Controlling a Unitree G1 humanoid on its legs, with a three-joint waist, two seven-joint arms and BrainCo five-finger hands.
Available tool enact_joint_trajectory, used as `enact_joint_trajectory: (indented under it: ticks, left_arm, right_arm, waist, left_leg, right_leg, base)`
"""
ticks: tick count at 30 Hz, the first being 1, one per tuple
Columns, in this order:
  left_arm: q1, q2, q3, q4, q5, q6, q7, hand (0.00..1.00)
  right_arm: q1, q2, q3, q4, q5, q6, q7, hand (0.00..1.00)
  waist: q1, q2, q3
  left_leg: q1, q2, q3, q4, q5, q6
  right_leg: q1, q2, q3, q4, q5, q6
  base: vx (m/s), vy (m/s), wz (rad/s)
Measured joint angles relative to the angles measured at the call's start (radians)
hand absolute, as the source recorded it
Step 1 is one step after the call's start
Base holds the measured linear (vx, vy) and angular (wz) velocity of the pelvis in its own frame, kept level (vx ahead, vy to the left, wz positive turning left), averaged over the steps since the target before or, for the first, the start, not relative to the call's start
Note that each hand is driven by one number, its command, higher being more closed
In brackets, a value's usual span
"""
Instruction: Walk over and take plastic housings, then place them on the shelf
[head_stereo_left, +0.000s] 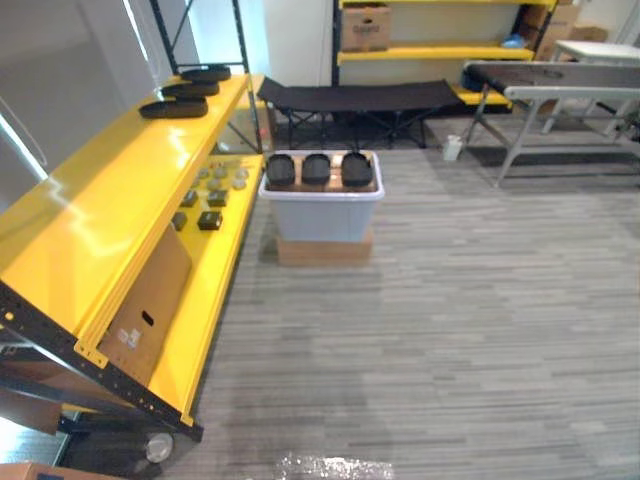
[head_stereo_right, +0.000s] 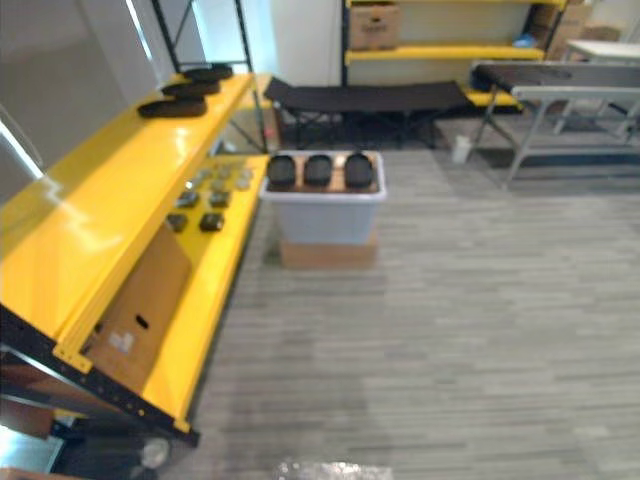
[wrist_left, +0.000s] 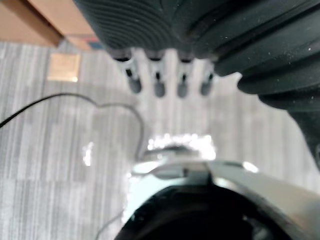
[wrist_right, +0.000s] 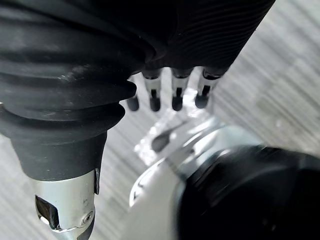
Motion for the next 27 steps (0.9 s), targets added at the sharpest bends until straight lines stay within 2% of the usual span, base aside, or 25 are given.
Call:
enact_joint_trajectory:
  ticks: [6,11,19,22,27]
  left_arm:
    - [-0.004,0.006,-0.003,0.009,0.001,-0.013,-0.001,0.0]
    - [-0.008,0.022,-0.012,0.008,0.001,-0.015,-0.002,0.0]
    - [-0.008,0.019,-0.015,0.008,-0.003,-0.011,0.017,0.0]
    - [-0.016,0.019,-0.022,0.007,-0.011,-0.01,0.023,0.0]
    - [-0.035,0.024,-0.038,0.007,-0.043,-0.018,0.03,0.0]
  right_arm:
    - [-0.006,0.01,-0.023,0.005,-0.006,0.0,-0.007,0.0]
    - [-0.022,0.027,-0.031,0.005,-0.006,-0.002,-0.013,0.0]
    - [-0.025,0.025,-0.03,0.004,-0.03,-0.003,-0.001,0.0]
    - [-0.036,0.022,-0.028,0.002,-0.047,-0.003,-0.001,0.0]
    - [-0.053,0.016,-0.018,0.003,-0.048,0.003,0.012,0.0]
  waist:
    - [0.0,-0.006,0.002]
    - [-0.001,-0.028,0.013]
    - [-0.003,-0.022,0.016]
    - [-0.003,-0.023,0.016]
    - [-0.004,-0.023,0.052]
  left_leg:
    - [0.037,-0.014,0.0,-0.082,0.025,0.002]
    - [0.038,-0.015,0.001,-0.082,0.025,0.002]
    - [0.035,-0.015,0.001,-0.088,0.033,-0.004]
    - [-0.009,-0.015,0.002,-0.089,0.046,0.0]
    - [-0.034,-0.016,0.002,-0.089,0.057,0.004]
  right_leg:
    - [0.003,-0.004,-0.006,-0.008,-0.012,0.021]
    - [0.008,-0.004,-0.008,-0.016,-0.014,0.025]
    - [0.002,-0.004,-0.008,-0.014,-0.017,0.028]
    - [-0.045,-0.004,-0.01,-0.01,-0.016,0.027]
    - [-0.071,-0.004,-0.01,-0.017,-0.002,0.022]
  base:
    - [0.06,0.038,0.03]
    - [0.0,0.0,0.0]
    - [-0.07,-0.02,0.0]
    - [-0.09,-0.02,-0.01]
    - [-0.02,-0.007,0.0]
